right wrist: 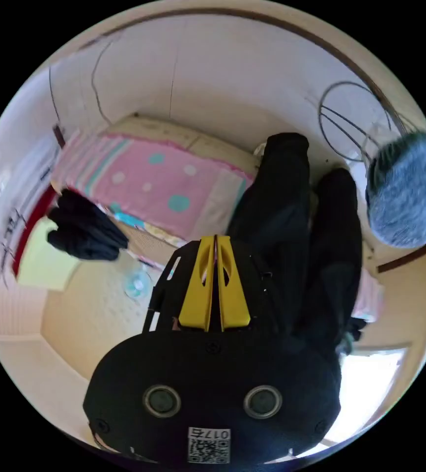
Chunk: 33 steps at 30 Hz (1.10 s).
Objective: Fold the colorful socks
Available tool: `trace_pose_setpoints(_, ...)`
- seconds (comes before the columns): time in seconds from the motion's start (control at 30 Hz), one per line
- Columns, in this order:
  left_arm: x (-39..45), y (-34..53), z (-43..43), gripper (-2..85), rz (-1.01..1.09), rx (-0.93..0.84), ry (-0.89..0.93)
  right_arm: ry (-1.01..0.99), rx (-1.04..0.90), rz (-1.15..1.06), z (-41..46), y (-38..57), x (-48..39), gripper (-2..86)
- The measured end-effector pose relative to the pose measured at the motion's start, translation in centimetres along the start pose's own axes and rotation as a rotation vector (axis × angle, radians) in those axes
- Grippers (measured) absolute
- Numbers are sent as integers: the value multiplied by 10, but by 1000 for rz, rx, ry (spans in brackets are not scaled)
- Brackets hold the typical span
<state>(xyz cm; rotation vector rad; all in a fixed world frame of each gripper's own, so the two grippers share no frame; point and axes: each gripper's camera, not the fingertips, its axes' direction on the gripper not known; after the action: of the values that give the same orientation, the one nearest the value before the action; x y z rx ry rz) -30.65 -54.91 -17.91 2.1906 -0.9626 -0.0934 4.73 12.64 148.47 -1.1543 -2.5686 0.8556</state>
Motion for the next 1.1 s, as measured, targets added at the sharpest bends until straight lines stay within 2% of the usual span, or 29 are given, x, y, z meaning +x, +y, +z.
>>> trace_pose_setpoints(0.03,-23,16,-9,79,-47,47,64,-68,52,20,0,1,1,6)
trace_pose_setpoints(0.1,-93,76,-19,66,-203,197,313,-343,136,-32,26,-4,-16,5)
trace_pose_setpoints(0.13,-106,90,-14,66,-233,220,373,-373,100,-53,39,-9,-25,5)
trace_pose_setpoints(0.17,-124,113,1,65,-278,245,484,-373,-30,-118,71,-18,-52,4)
trace_pose_setpoints(0.23,-133,140,34,63,-304,242,619,-222,-249,-289,127,-19,-107,4)
trace_pose_setpoints(0.3,-118,171,75,47,-253,219,734,177,-542,-584,215,17,-182,4)
trace_pose_setpoints(0.33,-116,173,79,45,-203,171,774,288,-610,-652,238,32,-195,4)
trace_pose_setpoints(0.37,-121,176,74,43,-141,100,814,524,-722,-778,283,66,-212,4)
trace_pose_setpoints(0.4,-130,186,53,42,-144,136,759,758,-803,-890,324,102,-218,4)
trace_pose_setpoints(0.43,-134,192,40,42,-155,168,725,868,-832,-945,343,121,-217,4)
trace_pose_setpoints(0.5,-138,211,-1,42,-138,269,685,1216,-855,-1138,401,189,-196,4)
trace_pose_setpoints(0.57,-129,218,-15,42,-71,265,735,1355,-818,-1215,427,226,-166,4)
trace_pose_setpoints(0.63,-113,224,-25,44,25,212,735,1378,-824,-1218,443,250,-128,4)
trace_pose_setpoints(0.73,-89,236,-54,50,147,121,517,1296,-1001,-1050,451,260,-40,3)
trace_pose_setpoints(0.8,-72,249,-85,51,221,119,371,1242,-1115,-931,437,258,41,3)
trace_pose_setpoints(0.87,-59,257,-109,51,268,138,312,1212,-1186,-898,419,256,93,3)
trace_pose_setpoints(0.9,-50,261,-127,52,290,163,280,1277,-1235,-847,410,252,121,3)
trace_pose_setpoints(0.97,-37,265,-160,52,326,214,239,1410,-1336,-787,413,246,134,2)
trace_pose_setpoints(1.03,-21,266,-199,53,378,263,189,1370,-1297,-931,410,250,113,2)
trace_pose_setpoints(1.1,0,264,-262,58,397,352,72,1241,-1161,-991,391,242,82,2)
